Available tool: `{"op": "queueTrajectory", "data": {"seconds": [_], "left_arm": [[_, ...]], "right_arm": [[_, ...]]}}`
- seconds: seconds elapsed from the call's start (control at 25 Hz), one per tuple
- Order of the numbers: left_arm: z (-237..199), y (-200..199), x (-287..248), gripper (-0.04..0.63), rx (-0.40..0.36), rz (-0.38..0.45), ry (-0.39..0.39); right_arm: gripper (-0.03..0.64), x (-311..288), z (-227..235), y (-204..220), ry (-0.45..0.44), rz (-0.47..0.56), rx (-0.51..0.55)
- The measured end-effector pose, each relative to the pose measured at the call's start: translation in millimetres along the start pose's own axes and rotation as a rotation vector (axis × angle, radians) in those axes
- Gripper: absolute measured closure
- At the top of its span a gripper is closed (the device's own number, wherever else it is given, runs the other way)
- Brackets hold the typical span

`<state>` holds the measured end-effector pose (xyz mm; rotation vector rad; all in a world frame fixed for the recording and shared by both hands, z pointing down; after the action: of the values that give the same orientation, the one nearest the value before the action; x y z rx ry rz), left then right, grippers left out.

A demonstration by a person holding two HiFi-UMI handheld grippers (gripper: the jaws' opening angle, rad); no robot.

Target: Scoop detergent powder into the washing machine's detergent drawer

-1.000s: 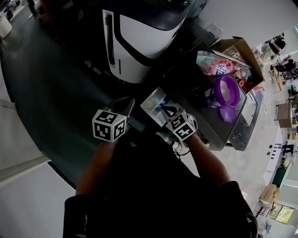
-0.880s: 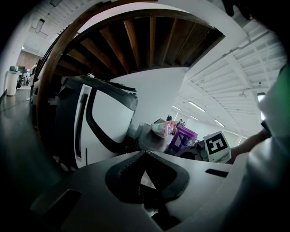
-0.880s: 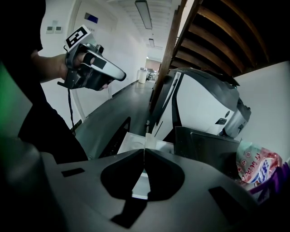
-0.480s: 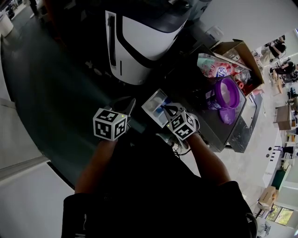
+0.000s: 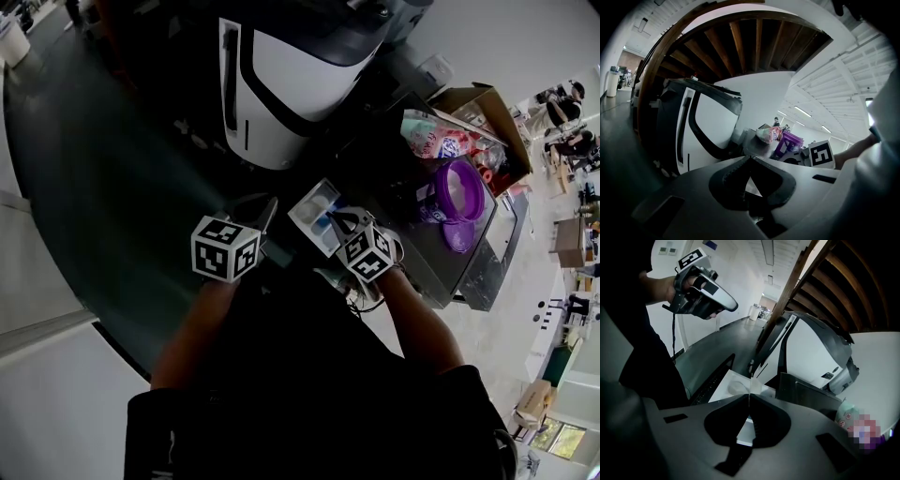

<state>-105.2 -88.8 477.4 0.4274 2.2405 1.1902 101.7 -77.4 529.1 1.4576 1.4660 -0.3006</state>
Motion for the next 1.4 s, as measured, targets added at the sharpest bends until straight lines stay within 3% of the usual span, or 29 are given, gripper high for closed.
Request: {"op": "queueTrajectory", "data": {"seconds": [0.2, 0.56, 1.08, 1.4], "left_arm": [[2.0, 1.7, 0.0, 0.588, 0.006, 0.003, 0.002], [6.5, 6.9, -1.9, 0.588, 0.013, 0.000, 0.006], [13.7, 13.9, 4.0, 0.588, 0.016, -0.008, 0.004], [14.6, 17.3, 9.3, 0.588, 0.018, -0.008, 0.007]], "right_arm": [[0.598, 0.9, -7.0, 0.1, 0.006, -0.012, 0.103], [0.598, 2.5, 0.4, 5.7, 0.023, -0.019, 0.085], [0.598, 8.2, -6.0, 3.4, 0.056, -0.010, 0.221], [0.598, 8.2, -5.6, 0.9, 0.053, -0.005, 0.189]]}}
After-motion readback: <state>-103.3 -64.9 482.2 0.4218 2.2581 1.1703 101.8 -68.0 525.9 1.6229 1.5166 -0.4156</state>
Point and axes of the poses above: the fingertips, and each gripper's own axes: x backward along the fingers, z to its right, y out of its underside, the point moved 7 cm from there along x, backward along the fingers, and after that the axes turned 8 degrees about y, right-handed, at the moved point
